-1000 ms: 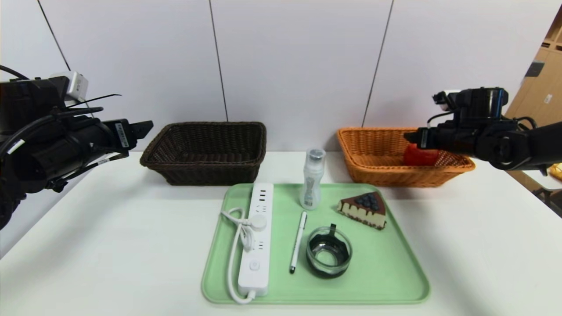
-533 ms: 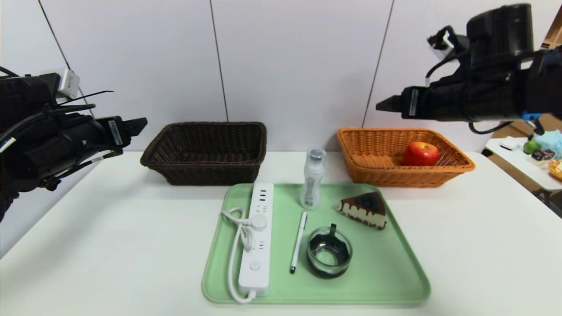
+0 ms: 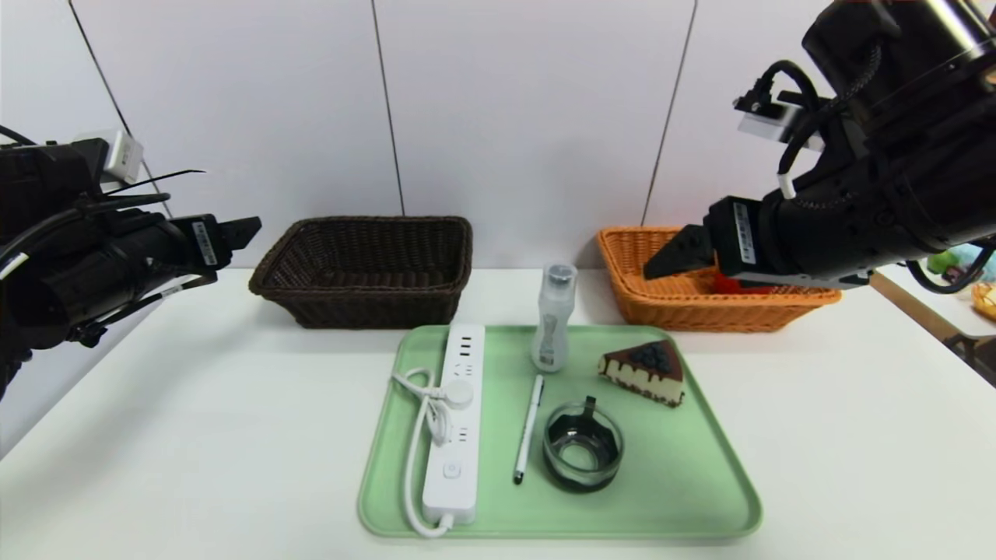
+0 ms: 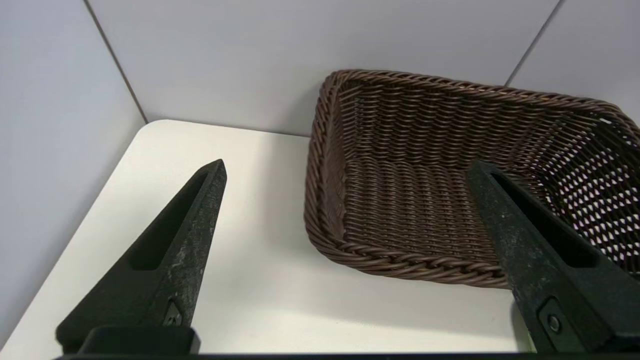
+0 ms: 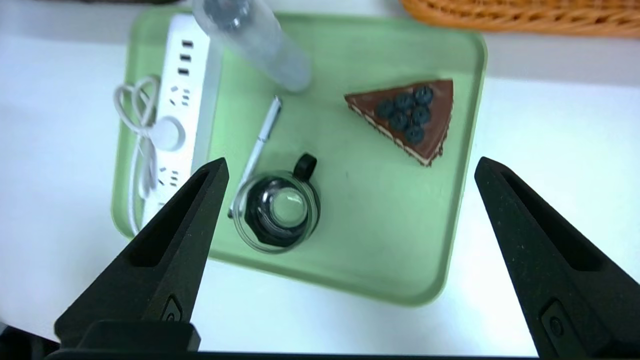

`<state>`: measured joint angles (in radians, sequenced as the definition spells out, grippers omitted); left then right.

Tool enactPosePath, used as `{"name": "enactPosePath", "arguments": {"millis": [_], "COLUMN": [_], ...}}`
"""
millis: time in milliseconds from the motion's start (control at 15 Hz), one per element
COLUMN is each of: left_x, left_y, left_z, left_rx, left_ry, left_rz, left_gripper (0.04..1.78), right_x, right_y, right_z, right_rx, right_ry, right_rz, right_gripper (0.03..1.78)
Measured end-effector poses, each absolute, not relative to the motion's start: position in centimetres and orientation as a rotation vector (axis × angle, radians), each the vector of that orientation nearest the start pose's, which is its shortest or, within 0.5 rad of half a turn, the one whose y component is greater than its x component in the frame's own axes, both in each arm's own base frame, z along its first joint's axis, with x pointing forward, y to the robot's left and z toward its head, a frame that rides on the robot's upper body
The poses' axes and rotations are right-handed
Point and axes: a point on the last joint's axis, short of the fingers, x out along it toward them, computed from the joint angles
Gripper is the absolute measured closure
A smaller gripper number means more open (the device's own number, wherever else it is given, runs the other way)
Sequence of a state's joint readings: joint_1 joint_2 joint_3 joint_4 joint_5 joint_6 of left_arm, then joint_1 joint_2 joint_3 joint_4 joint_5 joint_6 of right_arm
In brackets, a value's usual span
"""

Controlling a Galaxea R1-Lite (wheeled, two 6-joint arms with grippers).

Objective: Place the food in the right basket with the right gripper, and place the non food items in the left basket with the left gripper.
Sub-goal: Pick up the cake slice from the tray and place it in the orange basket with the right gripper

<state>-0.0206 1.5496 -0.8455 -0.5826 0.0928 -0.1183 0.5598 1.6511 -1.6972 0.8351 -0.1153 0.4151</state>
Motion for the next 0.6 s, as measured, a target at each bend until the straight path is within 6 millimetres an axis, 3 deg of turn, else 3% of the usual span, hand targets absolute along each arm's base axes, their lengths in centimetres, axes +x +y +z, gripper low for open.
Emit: {"name": "enactPosePath", "arguments": {"millis": [267,600], "left_x": [27.7,27.7], "left_y": [-0.4,-0.4], "left_z": [23.1,23.0], "left_rx": [-0.110,-0.112], "left_ry": [0.119,0.125], "left_rz": [0.078,0.079], "left_gripper": [0.13,0.13], "right_x": [23.2,25.8], "right_y": [14.0,15.2], "right_z": [27.6,22.5], "right_rx": [0.070,0.056], "right_ry": [0.929,0.966], "right_rz": [0.207,0.183], "right_gripper": [0.12,0.12]}}
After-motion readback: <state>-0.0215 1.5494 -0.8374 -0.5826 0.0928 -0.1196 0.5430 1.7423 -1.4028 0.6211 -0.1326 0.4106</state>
